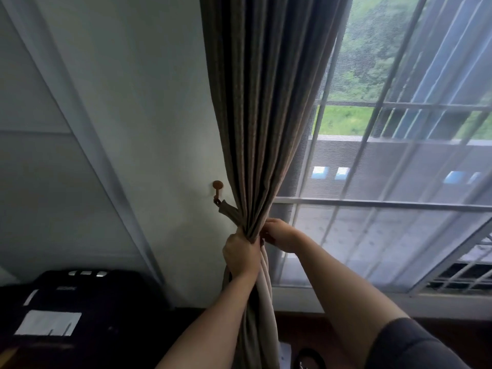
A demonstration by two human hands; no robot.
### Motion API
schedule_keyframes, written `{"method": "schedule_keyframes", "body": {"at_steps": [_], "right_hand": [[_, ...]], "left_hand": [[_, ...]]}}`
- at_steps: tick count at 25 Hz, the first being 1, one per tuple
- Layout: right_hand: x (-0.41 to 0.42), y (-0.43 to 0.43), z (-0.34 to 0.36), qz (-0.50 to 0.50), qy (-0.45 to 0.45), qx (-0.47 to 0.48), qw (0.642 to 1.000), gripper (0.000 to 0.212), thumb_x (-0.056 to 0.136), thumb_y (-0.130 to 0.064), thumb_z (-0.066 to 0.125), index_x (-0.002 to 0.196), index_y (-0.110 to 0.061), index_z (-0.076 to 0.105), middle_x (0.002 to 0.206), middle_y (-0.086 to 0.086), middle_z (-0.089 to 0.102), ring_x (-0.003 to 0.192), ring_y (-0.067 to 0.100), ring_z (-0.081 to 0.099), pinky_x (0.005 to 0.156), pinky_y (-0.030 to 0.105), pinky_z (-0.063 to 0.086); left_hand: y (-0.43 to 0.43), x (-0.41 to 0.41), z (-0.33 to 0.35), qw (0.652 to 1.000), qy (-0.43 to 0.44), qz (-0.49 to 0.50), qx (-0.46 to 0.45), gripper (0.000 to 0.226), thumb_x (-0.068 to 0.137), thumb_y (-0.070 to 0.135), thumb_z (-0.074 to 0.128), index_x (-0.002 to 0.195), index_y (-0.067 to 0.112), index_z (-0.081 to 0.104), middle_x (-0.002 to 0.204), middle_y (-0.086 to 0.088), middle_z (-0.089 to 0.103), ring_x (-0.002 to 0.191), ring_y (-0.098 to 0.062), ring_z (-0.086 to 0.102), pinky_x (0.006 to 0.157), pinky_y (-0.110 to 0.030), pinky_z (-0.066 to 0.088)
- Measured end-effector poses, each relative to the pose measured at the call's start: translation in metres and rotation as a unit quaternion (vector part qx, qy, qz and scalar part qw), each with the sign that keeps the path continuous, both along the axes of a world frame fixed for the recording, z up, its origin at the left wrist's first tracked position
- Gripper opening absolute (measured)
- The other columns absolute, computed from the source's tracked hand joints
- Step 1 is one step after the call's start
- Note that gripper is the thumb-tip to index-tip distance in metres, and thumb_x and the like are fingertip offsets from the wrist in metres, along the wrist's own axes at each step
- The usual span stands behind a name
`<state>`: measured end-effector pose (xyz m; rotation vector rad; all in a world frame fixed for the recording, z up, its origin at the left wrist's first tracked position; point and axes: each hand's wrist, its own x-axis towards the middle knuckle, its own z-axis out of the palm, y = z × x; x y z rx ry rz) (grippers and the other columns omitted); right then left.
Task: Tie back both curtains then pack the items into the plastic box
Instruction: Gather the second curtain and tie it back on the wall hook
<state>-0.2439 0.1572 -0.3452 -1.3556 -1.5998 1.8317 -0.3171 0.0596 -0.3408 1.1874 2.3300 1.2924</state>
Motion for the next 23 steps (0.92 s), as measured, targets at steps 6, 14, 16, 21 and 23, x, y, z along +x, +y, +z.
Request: {"method": "schedule_keyframes", "body": {"at_steps": [6, 14, 16, 21, 23], "right_hand": [[-0.008, 0.005, -0.001, -0.067, 0.049, -0.095, 0.992, 0.017, 0.094, -0.011, 0.050, 0.101, 0.005, 0.050, 0.070, 0.012, 0.050, 0.052, 0.020, 0.050, 0.043, 0.026, 0.046], [-0.017, 0.015, 0.008, -0.158, 0.091, -0.006, 0.983, 0.040, 0.084, 0.003, 0.059, 0.122, 0.006, 0.047, 0.092, 0.019, 0.065, 0.064, 0.019, 0.064, 0.052, 0.024, 0.055], [-0.010, 0.008, 0.011, -0.076, 0.147, -0.009, 0.986, 0.034, 0.082, 0.007, 0.050, 0.116, 0.006, 0.049, 0.085, 0.014, 0.062, 0.068, 0.016, 0.063, 0.059, 0.024, 0.055], [0.005, -0.006, 0.027, 0.107, 0.162, -0.004, 0.981, 0.044, 0.051, 0.006, 0.048, 0.093, -0.003, 0.053, 0.081, 0.008, 0.058, 0.075, 0.013, 0.057, 0.068, 0.023, 0.044], [0.008, -0.014, 0.044, 0.161, 0.129, 0.033, 0.978, 0.042, 0.053, 0.002, 0.061, 0.095, -0.007, 0.058, 0.085, 0.004, 0.064, 0.082, 0.012, 0.061, 0.074, 0.023, 0.048]], "left_hand": [[0.000, -0.003, -0.003, 1.000, 0.014, -0.002, 0.009, 0.028, 0.087, 0.026, 0.063, 0.096, 0.000, 0.066, 0.088, -0.020, 0.071, 0.085, -0.037, 0.066, 0.074, -0.036, 0.047], [0.003, -0.004, -0.006, 1.000, 0.022, -0.004, 0.012, 0.031, 0.085, 0.032, 0.065, 0.096, 0.003, 0.067, 0.085, -0.017, 0.071, 0.082, -0.033, 0.068, 0.069, -0.032, 0.046], [0.004, -0.005, -0.007, 1.000, 0.026, -0.004, 0.006, 0.031, 0.085, 0.032, 0.064, 0.100, 0.004, 0.066, 0.091, -0.016, 0.071, 0.086, -0.032, 0.067, 0.073, -0.033, 0.047], [0.002, -0.006, -0.005, 0.999, 0.022, -0.008, 0.040, 0.025, 0.077, 0.024, 0.075, 0.084, 0.000, 0.069, 0.072, -0.018, 0.071, 0.068, -0.035, 0.068, 0.059, -0.026, 0.039], [0.004, -0.006, -0.007, 0.998, 0.044, -0.013, 0.048, 0.027, 0.070, 0.026, 0.081, 0.075, 0.003, 0.069, 0.059, -0.015, 0.068, 0.053, -0.032, 0.066, 0.052, -0.024, 0.040]]}}
